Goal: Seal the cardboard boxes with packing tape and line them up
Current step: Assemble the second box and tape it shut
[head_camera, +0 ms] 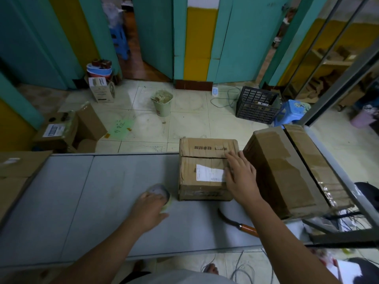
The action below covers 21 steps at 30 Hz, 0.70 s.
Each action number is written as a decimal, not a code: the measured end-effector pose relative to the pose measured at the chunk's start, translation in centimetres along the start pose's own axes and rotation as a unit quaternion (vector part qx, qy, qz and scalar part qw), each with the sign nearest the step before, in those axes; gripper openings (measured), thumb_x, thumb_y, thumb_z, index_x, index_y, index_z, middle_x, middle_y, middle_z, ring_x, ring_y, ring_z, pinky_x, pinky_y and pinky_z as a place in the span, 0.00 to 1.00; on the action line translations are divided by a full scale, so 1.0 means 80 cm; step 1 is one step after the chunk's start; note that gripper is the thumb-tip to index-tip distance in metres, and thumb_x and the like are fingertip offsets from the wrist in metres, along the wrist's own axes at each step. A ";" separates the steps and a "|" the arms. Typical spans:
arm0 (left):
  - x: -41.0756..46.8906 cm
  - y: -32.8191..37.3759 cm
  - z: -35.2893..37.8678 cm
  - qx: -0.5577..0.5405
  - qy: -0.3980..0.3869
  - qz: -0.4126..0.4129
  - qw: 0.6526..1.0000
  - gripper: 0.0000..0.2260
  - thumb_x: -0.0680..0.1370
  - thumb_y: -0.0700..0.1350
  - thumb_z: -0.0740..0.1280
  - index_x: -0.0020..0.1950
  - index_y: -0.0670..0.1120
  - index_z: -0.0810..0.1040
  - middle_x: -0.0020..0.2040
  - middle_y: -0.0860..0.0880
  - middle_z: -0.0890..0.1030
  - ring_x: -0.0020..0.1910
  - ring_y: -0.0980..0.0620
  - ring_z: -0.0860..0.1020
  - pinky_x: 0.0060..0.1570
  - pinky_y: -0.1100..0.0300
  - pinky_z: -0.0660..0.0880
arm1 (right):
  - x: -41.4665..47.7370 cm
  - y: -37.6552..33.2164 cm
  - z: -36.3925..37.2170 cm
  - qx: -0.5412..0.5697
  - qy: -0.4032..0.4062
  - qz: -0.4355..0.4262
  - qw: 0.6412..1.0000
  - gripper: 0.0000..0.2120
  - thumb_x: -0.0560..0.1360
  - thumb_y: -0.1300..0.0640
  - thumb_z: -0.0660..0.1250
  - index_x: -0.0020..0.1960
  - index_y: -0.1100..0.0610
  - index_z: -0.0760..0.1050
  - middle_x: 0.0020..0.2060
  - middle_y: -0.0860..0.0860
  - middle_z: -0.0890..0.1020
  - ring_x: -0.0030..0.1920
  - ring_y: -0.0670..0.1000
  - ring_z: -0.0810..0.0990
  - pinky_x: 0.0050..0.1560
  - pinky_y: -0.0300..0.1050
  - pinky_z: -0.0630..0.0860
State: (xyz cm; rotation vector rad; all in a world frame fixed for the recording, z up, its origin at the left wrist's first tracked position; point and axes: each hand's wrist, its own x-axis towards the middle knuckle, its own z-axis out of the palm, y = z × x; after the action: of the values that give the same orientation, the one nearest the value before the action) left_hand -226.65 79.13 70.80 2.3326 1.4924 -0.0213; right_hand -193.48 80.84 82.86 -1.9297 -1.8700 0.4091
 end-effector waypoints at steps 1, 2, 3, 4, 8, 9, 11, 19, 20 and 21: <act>-0.001 -0.003 0.002 0.006 0.000 -0.014 1.000 0.18 0.86 0.58 0.61 0.71 0.51 0.79 0.70 0.51 0.79 0.70 0.48 0.75 0.73 0.60 0.61 | 0.000 -0.003 -0.001 0.000 0.000 -0.001 1.000 0.24 0.85 0.52 0.60 0.81 0.46 0.64 0.82 0.47 0.62 0.84 0.49 0.49 0.83 0.59 0.47; -0.003 -0.007 0.001 -0.002 0.009 -0.025 1.000 0.17 0.87 0.56 0.61 0.71 0.50 0.80 0.72 0.50 0.79 0.72 0.46 0.75 0.74 0.60 0.60 | 0.000 -0.005 -0.001 0.000 0.000 -0.002 1.000 0.24 0.85 0.52 0.60 0.81 0.46 0.64 0.82 0.47 0.62 0.84 0.49 0.49 0.83 0.58 0.46; -0.006 -0.010 -0.004 -0.007 0.020 -0.033 0.999 0.15 0.87 0.53 0.62 0.68 0.49 0.82 0.70 0.48 0.81 0.70 0.43 0.77 0.73 0.58 0.64 | 0.000 -0.008 -0.002 0.000 0.000 -0.005 1.000 0.24 0.85 0.52 0.61 0.81 0.46 0.64 0.82 0.47 0.61 0.84 0.48 0.48 0.83 0.58 0.45; -0.011 -0.013 -0.012 -0.021 0.044 -0.036 0.998 0.13 0.86 0.51 0.65 0.63 0.48 0.85 0.65 0.46 0.84 0.65 0.40 0.80 0.69 0.55 0.69 | 0.001 -0.010 -0.003 0.001 0.001 -0.009 1.000 0.24 0.85 0.52 0.61 0.81 0.46 0.64 0.83 0.46 0.61 0.84 0.48 0.48 0.83 0.58 0.44; -0.041 -0.021 -0.066 -0.068 0.170 -0.016 0.983 0.14 0.82 0.53 0.62 0.46 0.47 0.83 0.45 0.49 0.86 0.44 0.40 0.83 0.48 0.50 0.76 | 0.006 -0.019 -0.008 0.000 0.006 -0.032 0.999 0.24 0.85 0.49 0.61 0.80 0.47 0.65 0.83 0.46 0.61 0.84 0.46 0.46 0.83 0.57 0.43; -0.046 -0.019 -0.084 -0.070 0.183 -0.009 0.981 0.15 0.82 0.54 0.61 0.46 0.47 0.81 0.44 0.50 0.84 0.43 0.41 0.82 0.47 0.50 0.75 | 0.008 -0.023 -0.011 0.004 0.009 -0.039 0.999 0.24 0.85 0.49 0.61 0.80 0.47 0.66 0.82 0.46 0.61 0.84 0.46 0.46 0.83 0.57 0.42; -0.050 -0.012 -0.121 -0.076 0.205 0.011 0.976 0.13 0.82 0.54 0.60 0.45 0.49 0.78 0.42 0.55 0.80 0.42 0.45 0.79 0.48 0.47 0.75 | 0.014 -0.036 -0.018 0.023 0.011 -0.051 0.998 0.24 0.85 0.48 0.62 0.80 0.49 0.67 0.82 0.47 0.63 0.84 0.46 0.47 0.83 0.57 0.44; -0.017 0.085 -0.243 -0.072 0.239 0.160 0.955 0.03 0.83 0.48 0.65 0.51 0.51 0.76 0.44 0.60 0.74 0.45 0.53 0.74 0.51 0.53 0.66 | 0.031 -0.126 -0.059 0.203 -0.077 -0.175 0.960 0.33 0.78 0.35 0.68 0.80 0.44 0.66 0.74 0.37 0.72 0.75 0.36 0.67 0.73 0.34 0.66; -0.012 0.097 -0.251 -0.068 0.239 0.169 0.954 0.02 0.82 0.47 0.65 0.51 0.50 0.77 0.44 0.59 0.74 0.45 0.53 0.74 0.51 0.54 0.65 | 0.033 -0.135 -0.060 0.220 -0.088 -0.182 0.955 0.35 0.77 0.36 0.70 0.80 0.44 0.65 0.73 0.36 0.72 0.74 0.36 0.69 0.71 0.31 0.66; -0.007 0.106 -0.257 -0.067 0.238 0.175 0.953 0.01 0.81 0.46 0.67 0.50 0.50 0.76 0.43 0.58 0.75 0.45 0.52 0.75 0.51 0.54 0.65 | 0.035 -0.141 -0.060 0.235 -0.087 -0.185 0.950 0.36 0.76 0.38 0.73 0.80 0.46 0.65 0.72 0.37 0.73 0.73 0.37 0.70 0.70 0.31 0.68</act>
State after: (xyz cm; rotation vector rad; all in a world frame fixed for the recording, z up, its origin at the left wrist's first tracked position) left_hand -223.20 81.94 92.58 2.5642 1.1893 0.7581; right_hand -200.83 83.26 92.77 -1.2360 -1.9644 0.8345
